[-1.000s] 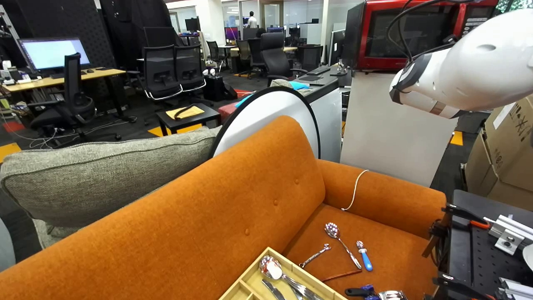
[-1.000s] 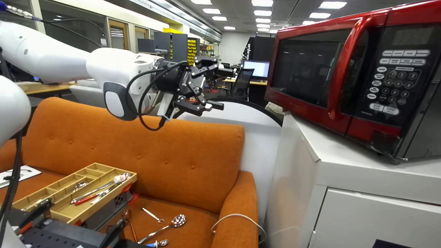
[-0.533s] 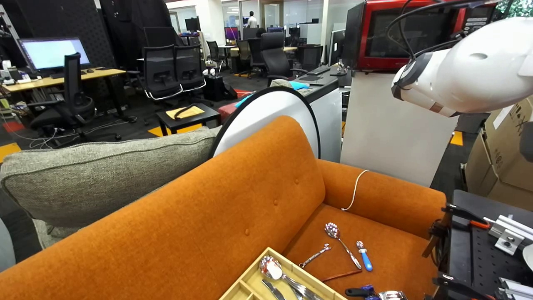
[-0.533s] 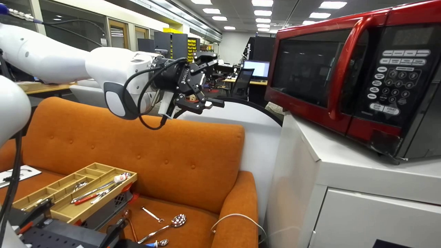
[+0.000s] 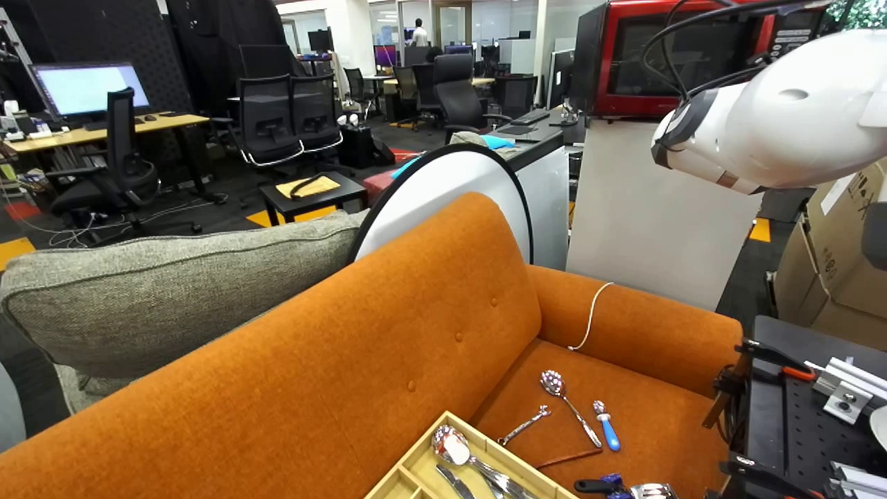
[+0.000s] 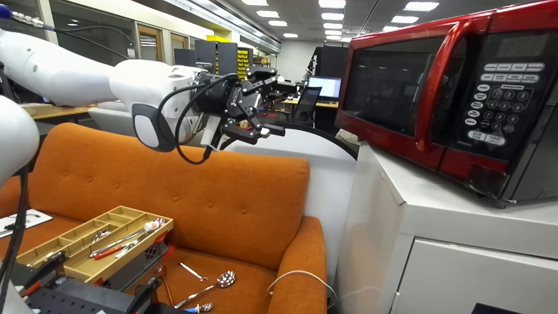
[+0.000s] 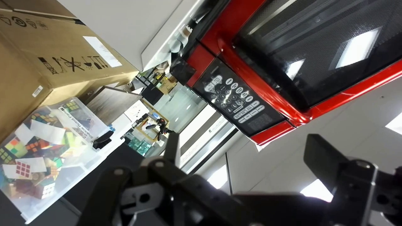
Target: Open the door of the red microwave
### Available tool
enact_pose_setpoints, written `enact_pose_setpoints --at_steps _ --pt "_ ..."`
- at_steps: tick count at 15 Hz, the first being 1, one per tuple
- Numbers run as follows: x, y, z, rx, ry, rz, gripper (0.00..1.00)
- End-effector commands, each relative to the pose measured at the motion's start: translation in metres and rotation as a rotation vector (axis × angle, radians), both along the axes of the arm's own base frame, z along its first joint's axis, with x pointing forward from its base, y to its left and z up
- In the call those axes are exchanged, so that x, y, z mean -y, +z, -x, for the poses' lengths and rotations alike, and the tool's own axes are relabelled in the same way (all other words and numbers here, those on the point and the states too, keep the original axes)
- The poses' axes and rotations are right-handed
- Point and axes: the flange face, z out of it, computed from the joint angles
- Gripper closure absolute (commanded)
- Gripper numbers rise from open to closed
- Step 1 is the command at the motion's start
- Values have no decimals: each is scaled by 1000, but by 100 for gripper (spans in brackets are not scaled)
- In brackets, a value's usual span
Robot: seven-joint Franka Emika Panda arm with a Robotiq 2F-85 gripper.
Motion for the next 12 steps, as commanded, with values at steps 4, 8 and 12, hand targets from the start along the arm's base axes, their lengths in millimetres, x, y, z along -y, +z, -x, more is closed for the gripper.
enact_pose_setpoints --at_steps 4,8,12 --pt "27 28 -1 -218 -40 94 0" --pt "38 30 10 -191 -80 91 0" --pt "53 35 13 -176 -115 93 0"
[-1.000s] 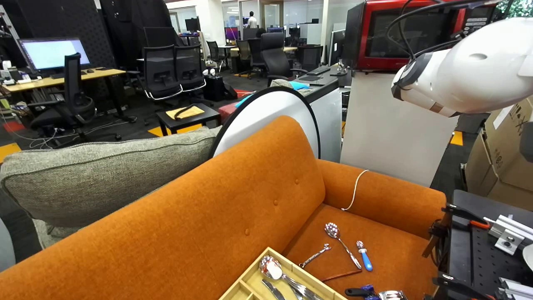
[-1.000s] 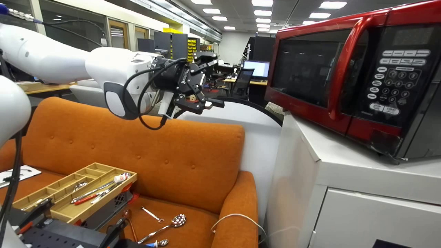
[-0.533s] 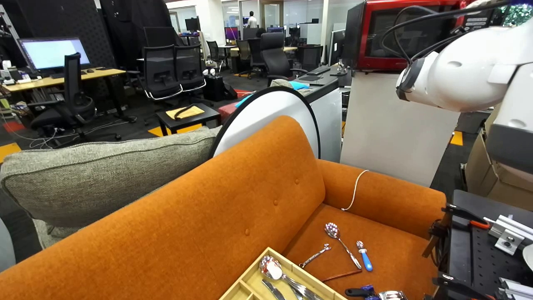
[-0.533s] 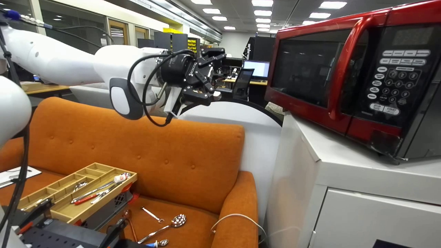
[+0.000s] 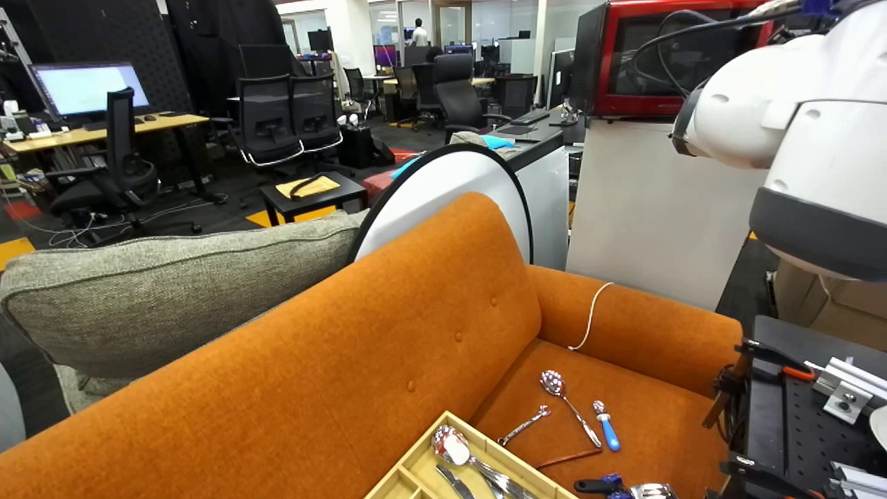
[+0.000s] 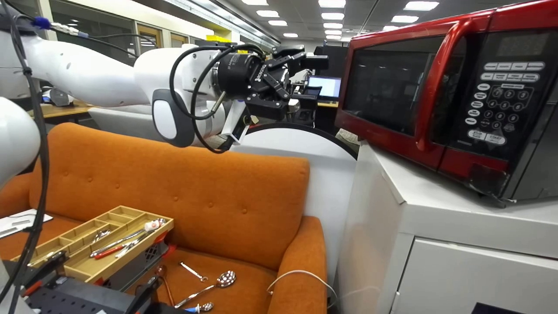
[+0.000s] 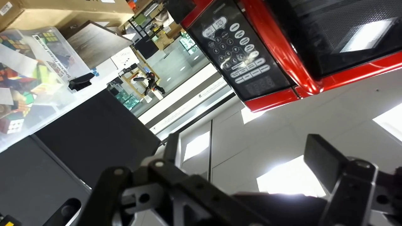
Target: Open the door of the red microwave
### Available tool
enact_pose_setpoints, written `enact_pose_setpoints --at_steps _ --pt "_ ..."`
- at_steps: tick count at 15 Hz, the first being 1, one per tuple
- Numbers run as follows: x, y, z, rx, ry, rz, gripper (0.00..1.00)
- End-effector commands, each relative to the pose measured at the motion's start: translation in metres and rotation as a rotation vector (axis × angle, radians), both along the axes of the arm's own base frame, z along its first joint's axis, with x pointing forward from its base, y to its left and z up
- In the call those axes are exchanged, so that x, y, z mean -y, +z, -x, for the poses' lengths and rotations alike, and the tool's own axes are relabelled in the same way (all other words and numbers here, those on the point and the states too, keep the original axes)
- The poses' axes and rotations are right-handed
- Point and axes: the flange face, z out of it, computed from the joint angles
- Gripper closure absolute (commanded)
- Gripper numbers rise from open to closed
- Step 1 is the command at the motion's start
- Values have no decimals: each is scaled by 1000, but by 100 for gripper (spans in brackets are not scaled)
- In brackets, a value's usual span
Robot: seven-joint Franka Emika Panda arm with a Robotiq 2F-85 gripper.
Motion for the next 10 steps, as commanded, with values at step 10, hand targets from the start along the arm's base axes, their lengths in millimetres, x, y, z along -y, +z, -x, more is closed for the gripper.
enact_pose_setpoints --at_steps 10 --pt "55 8 3 -233 -125 82 0"
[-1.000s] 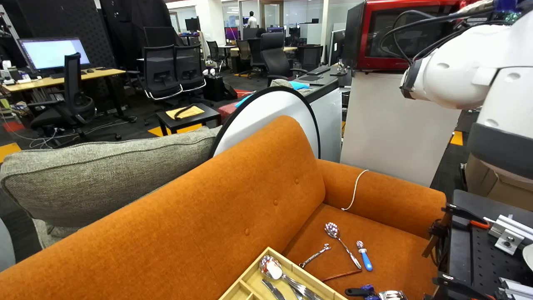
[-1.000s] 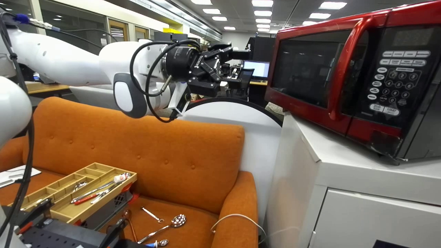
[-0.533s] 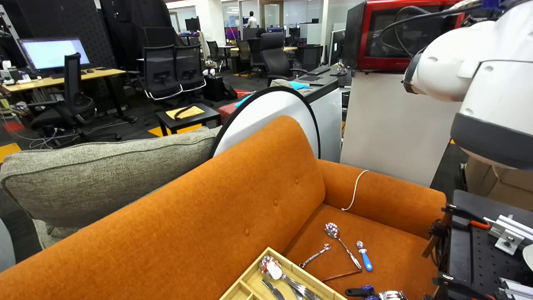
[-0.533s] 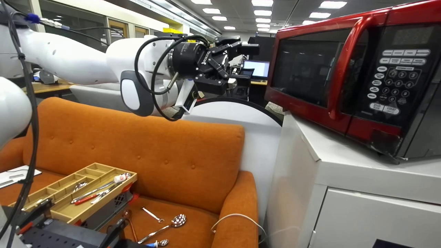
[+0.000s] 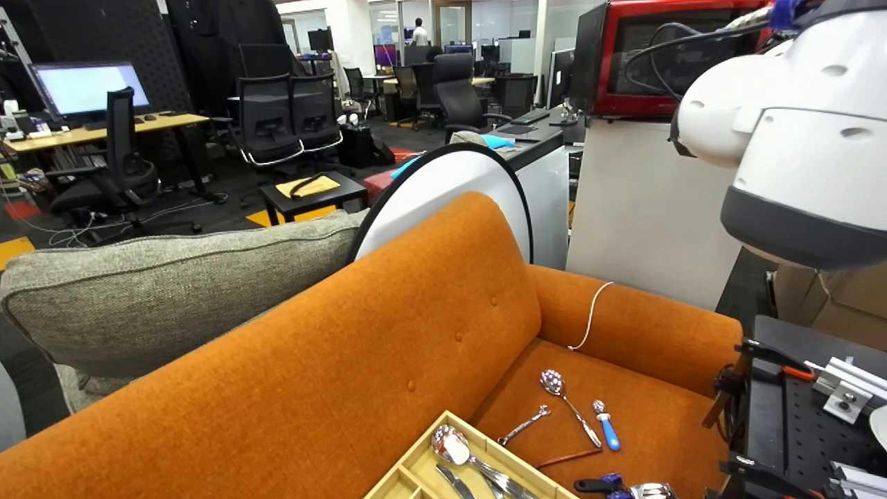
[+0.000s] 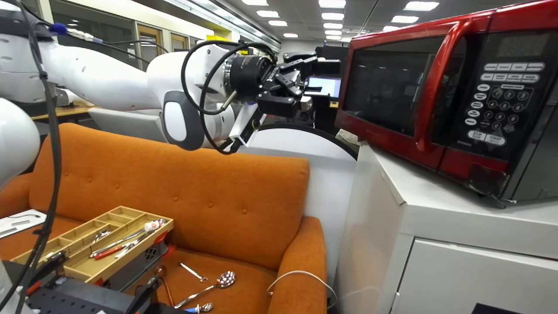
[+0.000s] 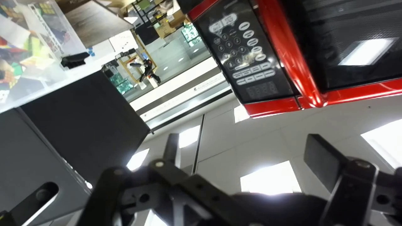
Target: Open the door of the red microwave
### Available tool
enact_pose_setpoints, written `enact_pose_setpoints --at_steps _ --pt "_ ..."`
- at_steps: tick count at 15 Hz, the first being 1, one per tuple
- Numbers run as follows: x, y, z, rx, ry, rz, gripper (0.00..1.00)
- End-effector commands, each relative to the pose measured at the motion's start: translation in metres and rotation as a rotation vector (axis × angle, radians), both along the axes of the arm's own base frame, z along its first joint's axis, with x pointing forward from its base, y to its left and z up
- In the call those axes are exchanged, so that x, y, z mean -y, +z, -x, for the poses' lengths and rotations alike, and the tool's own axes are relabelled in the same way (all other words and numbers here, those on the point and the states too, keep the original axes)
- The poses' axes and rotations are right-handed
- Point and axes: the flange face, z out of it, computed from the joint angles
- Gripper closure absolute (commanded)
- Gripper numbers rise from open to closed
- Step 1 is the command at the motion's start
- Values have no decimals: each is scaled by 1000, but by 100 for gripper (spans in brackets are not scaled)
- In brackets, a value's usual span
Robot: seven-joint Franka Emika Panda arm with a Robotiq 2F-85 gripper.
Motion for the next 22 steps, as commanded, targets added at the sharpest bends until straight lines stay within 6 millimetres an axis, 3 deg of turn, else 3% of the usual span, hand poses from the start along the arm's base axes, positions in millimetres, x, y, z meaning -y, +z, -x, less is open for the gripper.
enact_pose_setpoints --at_steps 1,4,5,7,14,17,22 --pt "42 12 11 -120 -109 97 0" --pt "73 17 21 -180 -175 139 0" --pt "62 12 24 -133 -157 94 0" --pt "75 13 25 -161 -177 118 0" --pt "74 13 20 -163 -167 123 0" --pt "70 27 -2 -197 -118 139 0" --pt "51 41 -72 -320 34 155 0"
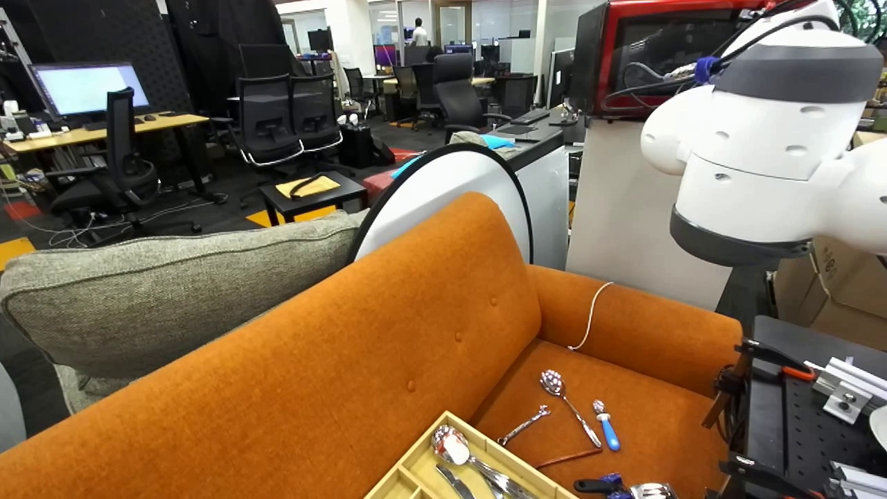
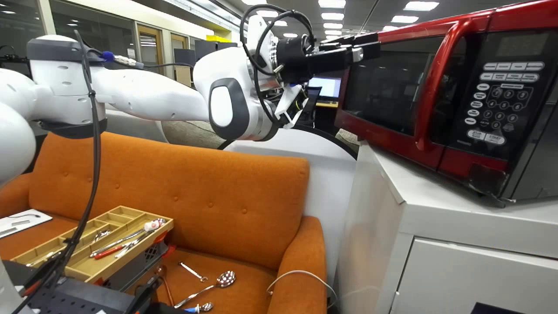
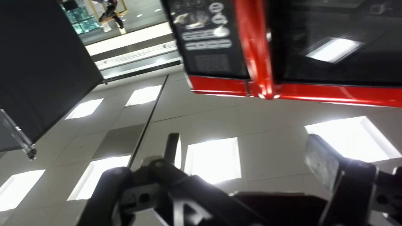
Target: Open the door of the red microwave
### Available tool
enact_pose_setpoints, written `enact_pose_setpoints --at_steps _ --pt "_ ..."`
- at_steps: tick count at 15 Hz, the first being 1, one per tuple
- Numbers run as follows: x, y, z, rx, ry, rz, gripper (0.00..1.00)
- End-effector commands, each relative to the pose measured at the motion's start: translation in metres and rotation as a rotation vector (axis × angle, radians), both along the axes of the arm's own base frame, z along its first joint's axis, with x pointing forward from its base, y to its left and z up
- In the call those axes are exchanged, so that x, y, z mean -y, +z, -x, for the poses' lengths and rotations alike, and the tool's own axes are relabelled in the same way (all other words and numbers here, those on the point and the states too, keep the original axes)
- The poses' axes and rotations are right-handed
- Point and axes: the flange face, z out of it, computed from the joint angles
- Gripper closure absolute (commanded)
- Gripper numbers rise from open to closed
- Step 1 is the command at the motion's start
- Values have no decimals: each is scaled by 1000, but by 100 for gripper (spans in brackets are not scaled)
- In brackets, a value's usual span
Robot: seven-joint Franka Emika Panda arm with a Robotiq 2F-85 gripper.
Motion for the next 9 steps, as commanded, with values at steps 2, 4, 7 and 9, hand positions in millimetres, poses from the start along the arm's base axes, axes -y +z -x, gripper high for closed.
enact_pose_setpoints --at_steps 2,4,7,9 --pt "-10 23 -28 -129 42 20 0" --pt "-12 38 -25 -175 24 37 0" --pt "-10 50 -13 -232 -15 41 0" --pt "-5 47 -2 -259 -44 26 0"
